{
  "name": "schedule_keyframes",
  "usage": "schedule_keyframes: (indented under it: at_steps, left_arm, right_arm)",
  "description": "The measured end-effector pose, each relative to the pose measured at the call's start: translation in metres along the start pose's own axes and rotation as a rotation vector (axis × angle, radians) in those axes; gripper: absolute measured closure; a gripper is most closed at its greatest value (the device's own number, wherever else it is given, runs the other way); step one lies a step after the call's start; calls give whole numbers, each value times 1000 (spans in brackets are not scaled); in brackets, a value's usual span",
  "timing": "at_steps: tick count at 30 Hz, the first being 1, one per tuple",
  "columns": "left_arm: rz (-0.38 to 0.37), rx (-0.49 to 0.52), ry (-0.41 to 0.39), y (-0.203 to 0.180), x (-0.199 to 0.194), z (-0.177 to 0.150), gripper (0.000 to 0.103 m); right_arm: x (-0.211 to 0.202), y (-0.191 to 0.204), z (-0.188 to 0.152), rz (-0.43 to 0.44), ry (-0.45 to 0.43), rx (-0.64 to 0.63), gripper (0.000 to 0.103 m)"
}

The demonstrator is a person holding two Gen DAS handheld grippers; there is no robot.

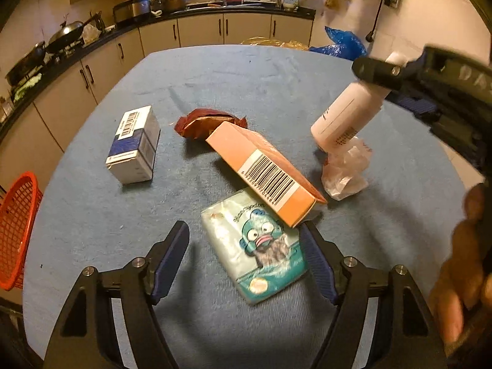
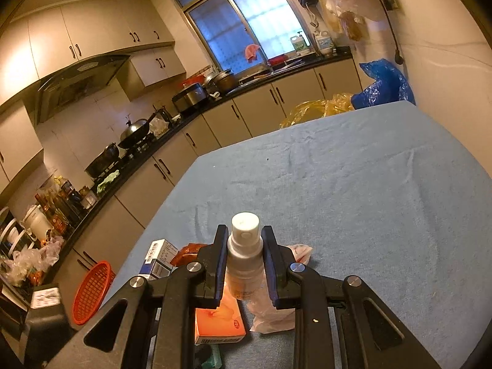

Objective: Collect trash
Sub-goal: 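Grasp the tissue pack with the left tool while the right tool grasps the spray bottle, then lift the tissue pack with the left tool while the right tool lifts the spray bottle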

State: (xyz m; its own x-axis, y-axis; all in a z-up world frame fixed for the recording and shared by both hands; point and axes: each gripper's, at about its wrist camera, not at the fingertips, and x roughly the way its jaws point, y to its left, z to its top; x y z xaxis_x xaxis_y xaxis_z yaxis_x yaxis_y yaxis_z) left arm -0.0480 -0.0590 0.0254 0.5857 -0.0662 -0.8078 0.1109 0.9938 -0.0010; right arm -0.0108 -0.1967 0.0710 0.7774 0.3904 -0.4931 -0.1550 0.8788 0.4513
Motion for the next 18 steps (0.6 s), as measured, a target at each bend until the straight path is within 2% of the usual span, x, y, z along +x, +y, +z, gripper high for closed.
schedule_keyframes:
  at_steps: [6,8,14,18]
  left_arm:
    - [15,17,7,-3,13,-5,31]
    - [13,12,5,2,13,-7,47]
    - [-4,29,-36,20,2,-20,59]
    - [-11,-4,-90,37,-13,-25,61]
  right_arm:
    - [-1,0,-3,7,3,-16,80]
    - [-1,1,-3,11,5,-20,80]
    - [2,5,-5,20,12,-53,80]
    - [5,9,-7,58,30,-64,80]
